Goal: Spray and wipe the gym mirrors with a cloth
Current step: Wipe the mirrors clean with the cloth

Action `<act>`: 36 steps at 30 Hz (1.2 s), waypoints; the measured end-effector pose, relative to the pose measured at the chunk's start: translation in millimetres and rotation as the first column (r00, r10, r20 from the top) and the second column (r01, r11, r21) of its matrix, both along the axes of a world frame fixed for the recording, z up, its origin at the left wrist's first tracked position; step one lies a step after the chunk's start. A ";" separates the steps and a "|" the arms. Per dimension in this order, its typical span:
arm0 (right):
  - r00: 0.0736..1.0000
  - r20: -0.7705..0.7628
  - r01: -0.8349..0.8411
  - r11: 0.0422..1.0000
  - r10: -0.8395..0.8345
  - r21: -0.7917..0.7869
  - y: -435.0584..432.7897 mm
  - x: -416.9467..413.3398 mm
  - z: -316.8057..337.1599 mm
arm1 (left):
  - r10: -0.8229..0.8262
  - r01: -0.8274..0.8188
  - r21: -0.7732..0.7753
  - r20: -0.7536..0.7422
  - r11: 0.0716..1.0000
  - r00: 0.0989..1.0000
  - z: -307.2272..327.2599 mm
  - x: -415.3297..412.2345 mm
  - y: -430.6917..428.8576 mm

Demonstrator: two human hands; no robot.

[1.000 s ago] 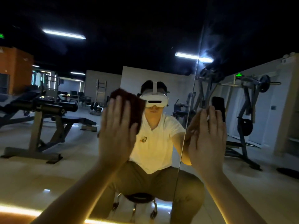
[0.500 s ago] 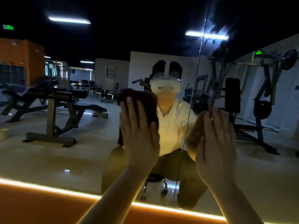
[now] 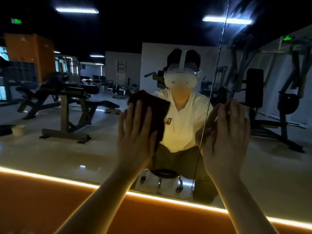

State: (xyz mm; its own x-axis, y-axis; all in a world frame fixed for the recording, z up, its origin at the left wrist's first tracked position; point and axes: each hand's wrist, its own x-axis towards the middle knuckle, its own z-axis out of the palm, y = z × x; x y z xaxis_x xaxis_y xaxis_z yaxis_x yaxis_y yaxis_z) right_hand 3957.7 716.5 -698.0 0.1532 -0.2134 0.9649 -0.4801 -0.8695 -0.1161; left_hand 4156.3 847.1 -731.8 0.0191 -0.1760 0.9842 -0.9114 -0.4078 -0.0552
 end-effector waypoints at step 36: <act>0.955 -0.263 -0.144 0.989 0.135 -0.015 -18.8 -58.7 -13.9 | -0.133 0.007 0.505 0.213 0.863 0.968 -103.6 -16.0 25.1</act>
